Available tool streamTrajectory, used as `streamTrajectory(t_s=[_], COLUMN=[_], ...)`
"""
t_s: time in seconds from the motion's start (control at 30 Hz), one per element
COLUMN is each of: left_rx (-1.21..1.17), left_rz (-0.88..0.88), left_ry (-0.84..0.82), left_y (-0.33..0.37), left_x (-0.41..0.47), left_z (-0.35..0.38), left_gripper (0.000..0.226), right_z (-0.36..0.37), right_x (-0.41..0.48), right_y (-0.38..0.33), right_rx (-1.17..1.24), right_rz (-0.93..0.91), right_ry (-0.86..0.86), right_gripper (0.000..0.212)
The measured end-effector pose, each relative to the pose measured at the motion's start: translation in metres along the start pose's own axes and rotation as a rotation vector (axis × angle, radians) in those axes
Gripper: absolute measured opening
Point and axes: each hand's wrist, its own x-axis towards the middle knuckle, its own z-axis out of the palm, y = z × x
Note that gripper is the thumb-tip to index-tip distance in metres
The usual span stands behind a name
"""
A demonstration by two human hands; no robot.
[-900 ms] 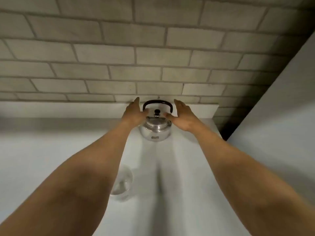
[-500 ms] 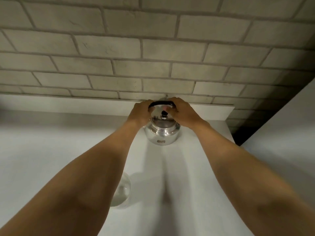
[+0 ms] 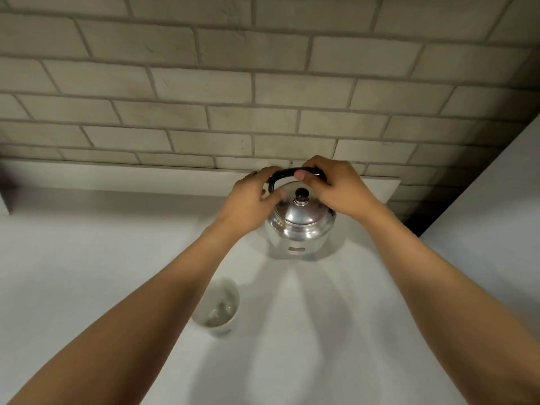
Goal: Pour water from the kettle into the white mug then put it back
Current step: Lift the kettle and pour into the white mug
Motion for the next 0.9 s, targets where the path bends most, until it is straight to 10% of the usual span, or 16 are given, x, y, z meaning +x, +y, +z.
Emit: streamTrajectory(t_s=[0.2,0.9], left_rx=[-0.020,0.092], left_rz=[-0.025,0.355], left_ry=[0.197,0.110], left_y=[0.023,0.012], left_x=[-0.080,-0.237], left_z=[0.011,0.065], left_gripper=[0.089,0.070], right_z=[-0.031,-0.018], right_x=[-0.040,-0.156], right_y=[-0.046,-0.084], right_rx=[-0.105,-0.162], right_rz=[-0.033,-0.049], right_ry=[0.153,0.017], right_gripper=[0.028,0.035])
